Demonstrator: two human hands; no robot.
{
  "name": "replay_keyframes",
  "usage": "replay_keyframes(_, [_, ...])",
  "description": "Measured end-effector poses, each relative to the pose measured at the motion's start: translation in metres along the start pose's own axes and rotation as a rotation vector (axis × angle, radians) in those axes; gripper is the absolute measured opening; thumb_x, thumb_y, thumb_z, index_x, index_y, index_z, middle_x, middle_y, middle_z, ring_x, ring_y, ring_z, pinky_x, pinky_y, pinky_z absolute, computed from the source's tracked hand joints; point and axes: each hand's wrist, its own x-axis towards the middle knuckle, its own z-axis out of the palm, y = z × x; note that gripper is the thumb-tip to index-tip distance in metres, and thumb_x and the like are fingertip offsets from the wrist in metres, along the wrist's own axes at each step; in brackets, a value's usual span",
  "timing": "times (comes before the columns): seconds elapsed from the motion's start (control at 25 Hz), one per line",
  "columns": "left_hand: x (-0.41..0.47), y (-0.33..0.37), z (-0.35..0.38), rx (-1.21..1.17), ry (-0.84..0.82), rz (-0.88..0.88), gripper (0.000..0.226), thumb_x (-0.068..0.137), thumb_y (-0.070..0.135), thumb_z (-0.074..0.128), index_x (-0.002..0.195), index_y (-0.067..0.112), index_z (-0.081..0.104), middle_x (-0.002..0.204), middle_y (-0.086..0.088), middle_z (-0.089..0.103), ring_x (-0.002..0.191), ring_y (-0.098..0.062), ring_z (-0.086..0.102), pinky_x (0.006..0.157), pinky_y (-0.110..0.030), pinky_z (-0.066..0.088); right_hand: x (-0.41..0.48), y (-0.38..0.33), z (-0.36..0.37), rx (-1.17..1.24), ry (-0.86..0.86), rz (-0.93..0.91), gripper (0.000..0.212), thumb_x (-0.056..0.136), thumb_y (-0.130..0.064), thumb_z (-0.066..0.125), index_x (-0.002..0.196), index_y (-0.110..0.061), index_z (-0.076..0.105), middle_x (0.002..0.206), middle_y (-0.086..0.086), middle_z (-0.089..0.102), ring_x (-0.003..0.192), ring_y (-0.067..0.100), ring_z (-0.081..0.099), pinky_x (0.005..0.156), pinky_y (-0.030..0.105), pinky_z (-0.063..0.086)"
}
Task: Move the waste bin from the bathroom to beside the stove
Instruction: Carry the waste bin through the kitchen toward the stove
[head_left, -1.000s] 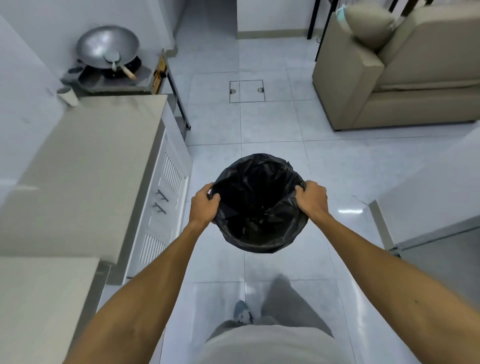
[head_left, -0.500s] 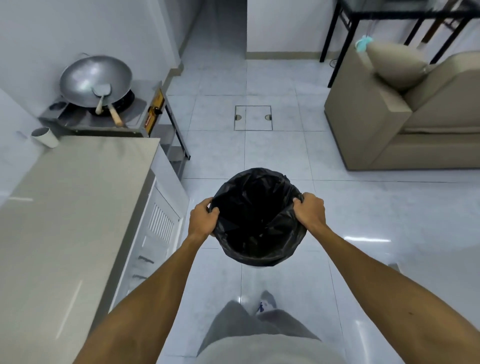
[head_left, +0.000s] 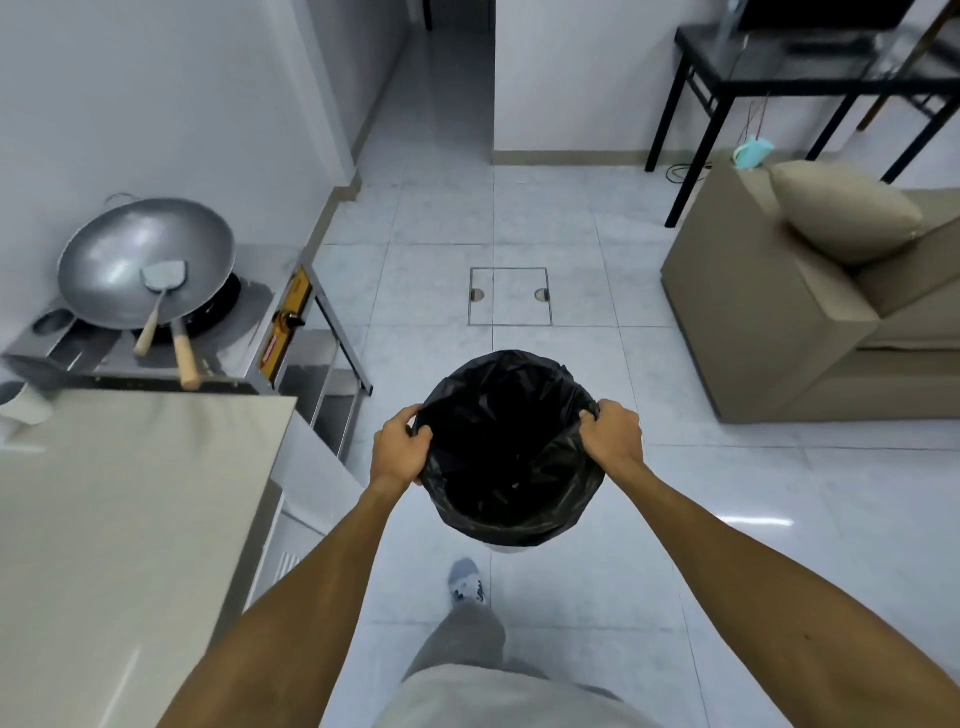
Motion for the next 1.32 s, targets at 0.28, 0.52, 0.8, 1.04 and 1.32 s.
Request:
replay_keyframes(0.28, [0.162, 0.06, -0.009, 0.003, -0.06, 0.049, 0.039, 0.089, 0.014, 0.051, 0.125, 0.02, 0.065, 0.08, -0.008, 0.071, 0.064, -0.021, 0.068, 0.043, -0.021, 0.054, 0.141, -0.081, 0.011, 0.012, 0.04, 0.016, 0.027, 0.096, -0.025, 0.053, 0.077, -0.005, 0.053, 0.084, 0.017, 0.063, 0.072, 0.032, 0.055, 0.063, 0.035, 0.042])
replay_keyframes(0.52, [0.29, 0.107, 0.016, 0.03, -0.064, 0.054, 0.038, 0.09, 0.013, 0.052, 0.125, 0.019, 0.064, 0.073, -0.007, 0.068, 0.055, -0.025, 0.065, 0.039, -0.022, 0.052, 0.277, -0.127, 0.015, -0.011, 0.05, 0.009, 0.026, 0.096, -0.025, 0.053, 0.078, -0.006, 0.053, 0.085, 0.017, 0.063, 0.074, 0.033, 0.054, 0.064, 0.037, 0.042])
replay_keyframes(0.8, [0.441, 0.177, 0.073, -0.026, -0.007, 0.004, 0.035, 0.092, 0.015, 0.053, 0.125, 0.017, 0.064, 0.077, -0.008, 0.068, 0.064, -0.029, 0.068, 0.043, -0.031, 0.056, 0.459, -0.173, -0.003, -0.04, 0.023, -0.056, 0.027, 0.097, -0.024, 0.051, 0.077, -0.006, 0.05, 0.084, 0.018, 0.062, 0.074, 0.036, 0.057, 0.063, 0.036, 0.042])
replay_keyframes(1.04, [0.544, 0.221, 0.113, -0.141, 0.078, -0.098, 0.037, 0.094, 0.017, 0.051, 0.129, 0.015, 0.063, 0.1, -0.003, 0.068, 0.082, -0.017, 0.065, 0.057, -0.02, 0.059, 0.604, -0.232, -0.009, -0.087, -0.019, -0.15, 0.031, 0.098, -0.027, 0.049, 0.075, -0.007, 0.049, 0.084, 0.02, 0.063, 0.072, 0.036, 0.057, 0.062, 0.036, 0.042])
replay_keyframes(1.32, [0.673, 0.225, 0.093, -0.196, 0.211, -0.234, 0.033, 0.091, 0.018, 0.055, 0.12, 0.01, 0.068, 0.108, -0.01, 0.072, 0.098, -0.029, 0.067, 0.092, -0.043, 0.056, 0.722, -0.321, 0.047, -0.091, -0.122, -0.251, 0.03, 0.099, -0.028, 0.047, 0.076, -0.008, 0.048, 0.088, 0.019, 0.063, 0.076, 0.037, 0.059, 0.065, 0.037, 0.044])
